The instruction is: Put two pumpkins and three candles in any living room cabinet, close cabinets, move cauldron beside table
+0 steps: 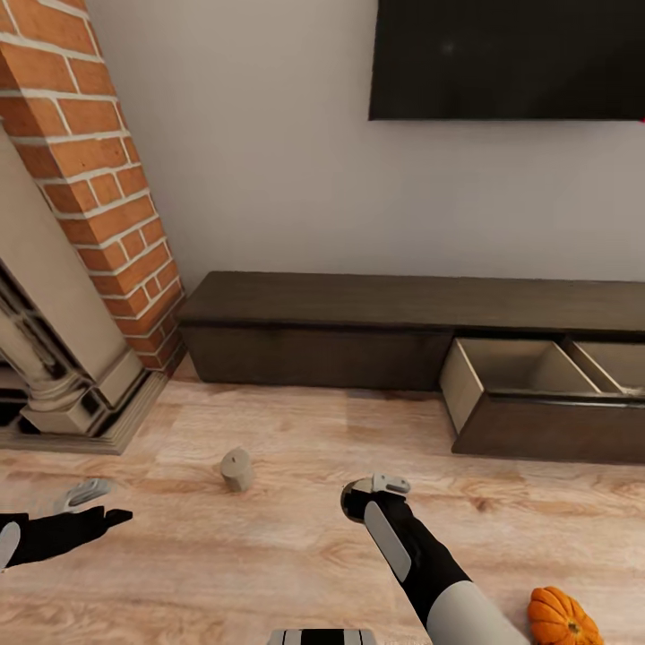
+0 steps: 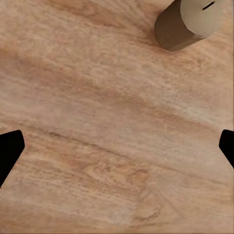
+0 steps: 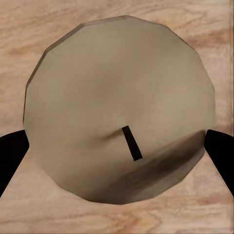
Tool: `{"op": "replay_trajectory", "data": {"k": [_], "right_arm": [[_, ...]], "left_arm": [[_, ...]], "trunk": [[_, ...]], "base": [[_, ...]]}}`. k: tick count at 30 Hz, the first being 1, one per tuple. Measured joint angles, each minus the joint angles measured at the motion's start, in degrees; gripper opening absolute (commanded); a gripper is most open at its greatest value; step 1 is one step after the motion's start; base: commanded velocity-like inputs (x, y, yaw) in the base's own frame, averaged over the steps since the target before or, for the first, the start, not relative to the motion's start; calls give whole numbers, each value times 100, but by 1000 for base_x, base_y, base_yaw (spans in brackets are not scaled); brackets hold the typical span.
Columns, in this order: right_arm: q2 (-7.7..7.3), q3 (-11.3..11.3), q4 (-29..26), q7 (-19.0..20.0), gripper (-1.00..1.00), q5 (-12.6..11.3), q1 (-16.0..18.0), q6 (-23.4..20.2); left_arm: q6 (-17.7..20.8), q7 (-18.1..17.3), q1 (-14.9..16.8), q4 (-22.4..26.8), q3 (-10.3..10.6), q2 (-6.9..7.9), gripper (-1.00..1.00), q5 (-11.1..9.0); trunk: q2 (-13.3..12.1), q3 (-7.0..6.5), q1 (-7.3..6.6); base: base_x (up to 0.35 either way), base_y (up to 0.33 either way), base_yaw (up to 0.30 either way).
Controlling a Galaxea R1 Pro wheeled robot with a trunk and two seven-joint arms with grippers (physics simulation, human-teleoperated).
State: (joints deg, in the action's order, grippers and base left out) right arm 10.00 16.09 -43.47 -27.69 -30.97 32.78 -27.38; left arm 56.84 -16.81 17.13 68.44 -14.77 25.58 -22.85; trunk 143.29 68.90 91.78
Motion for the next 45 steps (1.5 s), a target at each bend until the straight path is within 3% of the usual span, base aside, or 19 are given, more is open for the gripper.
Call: {"op": "replay_trajectory", "data": {"k": [5, 8, 19, 25, 29, 33, 45], "right_arm": [[0, 12, -84, -2, -100, 1, 0, -31], [0, 23, -208, -6, -100, -3, 1, -109], [0, 123, -697, -33, -100, -28, 0, -731], [0, 125, -842, -32, -100, -15, 0, -855], [0, 131, -898, -33, -100, -7, 1, -861], [0, 135, -1066, -35, -100, -6, 1, -899], [0, 209, -1120, -52, -100, -13, 0, -975]], "left_arm": [[-286, 618, 0, 8, 59, -465, 100, 131], [-438, 791, 1, 12, 65, -566, 100, 139], [-546, 871, 1, 71, -18, -656, 100, 91], [-513, 877, 0, 78, -79, -690, 100, 87], [-514, 887, 0, 69, -106, -930, 100, 81], [-543, 876, 0, 133, -108, -1031, 100, 87], [-593, 821, 0, 125, -120, -1046, 100, 88]], "trunk": [[0, 0, 0], [0, 0, 0], [0, 0, 0], [0, 15, 0], [0, 18, 0], [0, 19, 0], [0, 19, 0]], "base": [[0, 0, -279], [0, 0, -279], [0, 0, -279], [0, 0, -171], [0, 0, -26], [0, 0, -4], [95, 2, 0]]}}
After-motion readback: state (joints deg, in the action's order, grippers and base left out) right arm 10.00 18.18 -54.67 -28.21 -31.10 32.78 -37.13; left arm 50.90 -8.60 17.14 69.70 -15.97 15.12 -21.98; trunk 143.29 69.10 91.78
